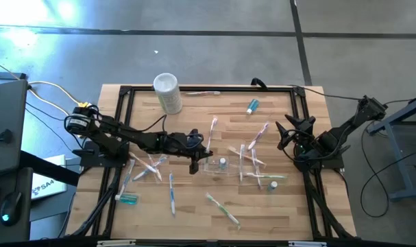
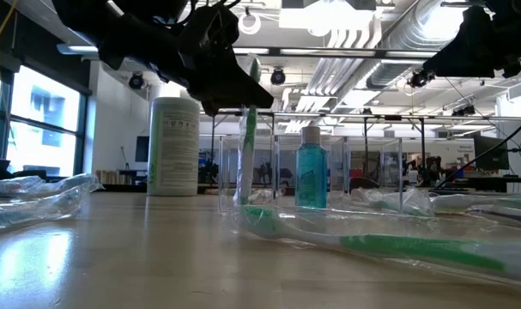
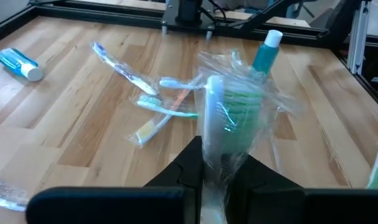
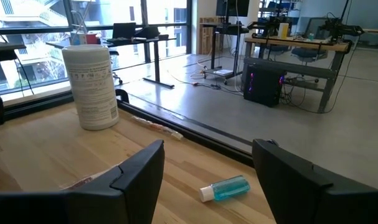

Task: Pick & Place toothbrushing station
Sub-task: Put the green toothbrush into the left section of the transparent organizer

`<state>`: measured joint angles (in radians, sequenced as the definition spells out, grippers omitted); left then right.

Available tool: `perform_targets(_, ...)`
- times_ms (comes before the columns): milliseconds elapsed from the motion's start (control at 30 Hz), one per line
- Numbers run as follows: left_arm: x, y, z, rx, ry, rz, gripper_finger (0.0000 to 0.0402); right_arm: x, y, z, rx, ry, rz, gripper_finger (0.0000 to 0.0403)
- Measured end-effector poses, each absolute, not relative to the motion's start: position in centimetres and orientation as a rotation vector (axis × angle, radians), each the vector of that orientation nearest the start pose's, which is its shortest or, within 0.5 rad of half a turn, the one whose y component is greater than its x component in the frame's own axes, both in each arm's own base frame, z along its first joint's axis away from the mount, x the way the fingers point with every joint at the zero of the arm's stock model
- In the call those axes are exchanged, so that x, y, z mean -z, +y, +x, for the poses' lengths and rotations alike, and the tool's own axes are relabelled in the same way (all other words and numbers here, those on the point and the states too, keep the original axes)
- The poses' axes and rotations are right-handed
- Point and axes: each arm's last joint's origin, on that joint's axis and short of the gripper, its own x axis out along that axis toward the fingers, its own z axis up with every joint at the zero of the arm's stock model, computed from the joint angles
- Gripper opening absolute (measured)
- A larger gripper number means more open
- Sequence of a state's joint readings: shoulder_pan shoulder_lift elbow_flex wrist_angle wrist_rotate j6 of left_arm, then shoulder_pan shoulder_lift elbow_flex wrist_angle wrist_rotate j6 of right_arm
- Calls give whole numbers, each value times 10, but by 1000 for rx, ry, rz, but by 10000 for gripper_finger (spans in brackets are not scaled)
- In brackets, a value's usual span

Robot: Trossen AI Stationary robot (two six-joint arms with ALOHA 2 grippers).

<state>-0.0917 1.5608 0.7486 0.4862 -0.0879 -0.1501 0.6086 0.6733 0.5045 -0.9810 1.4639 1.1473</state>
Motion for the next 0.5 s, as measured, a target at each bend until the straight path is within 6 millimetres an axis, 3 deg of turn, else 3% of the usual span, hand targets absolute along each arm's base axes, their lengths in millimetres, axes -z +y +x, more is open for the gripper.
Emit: perform_targets(500, -203, -27, 321, 6, 299, -69, 35, -221, 30, 94, 918, 92, 43, 236)
